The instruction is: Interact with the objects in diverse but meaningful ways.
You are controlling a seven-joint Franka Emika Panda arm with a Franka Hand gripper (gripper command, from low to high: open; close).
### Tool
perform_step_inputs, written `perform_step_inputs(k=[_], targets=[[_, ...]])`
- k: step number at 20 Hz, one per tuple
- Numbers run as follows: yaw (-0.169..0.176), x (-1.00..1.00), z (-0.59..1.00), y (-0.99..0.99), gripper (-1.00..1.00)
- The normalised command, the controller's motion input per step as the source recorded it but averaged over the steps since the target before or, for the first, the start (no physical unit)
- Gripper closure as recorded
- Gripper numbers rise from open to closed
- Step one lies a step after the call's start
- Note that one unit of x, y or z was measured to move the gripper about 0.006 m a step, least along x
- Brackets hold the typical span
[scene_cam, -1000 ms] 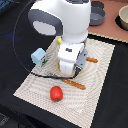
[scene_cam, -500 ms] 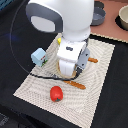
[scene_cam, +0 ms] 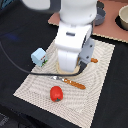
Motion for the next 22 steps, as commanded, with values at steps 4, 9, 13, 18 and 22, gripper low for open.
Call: perform_step_inputs(k=[4,9,13,18,22], targets=[[0.048,0.40,0.08,0.85,1.00],[0.044,0.36,-0.03,0.86,1.00],[0.040,0.14,-0.22,0.76,1.00],[0.005,-0.17,-0.43,0.30,1.00],[0.000,-0.28,-0.45,0.03,1.00]])
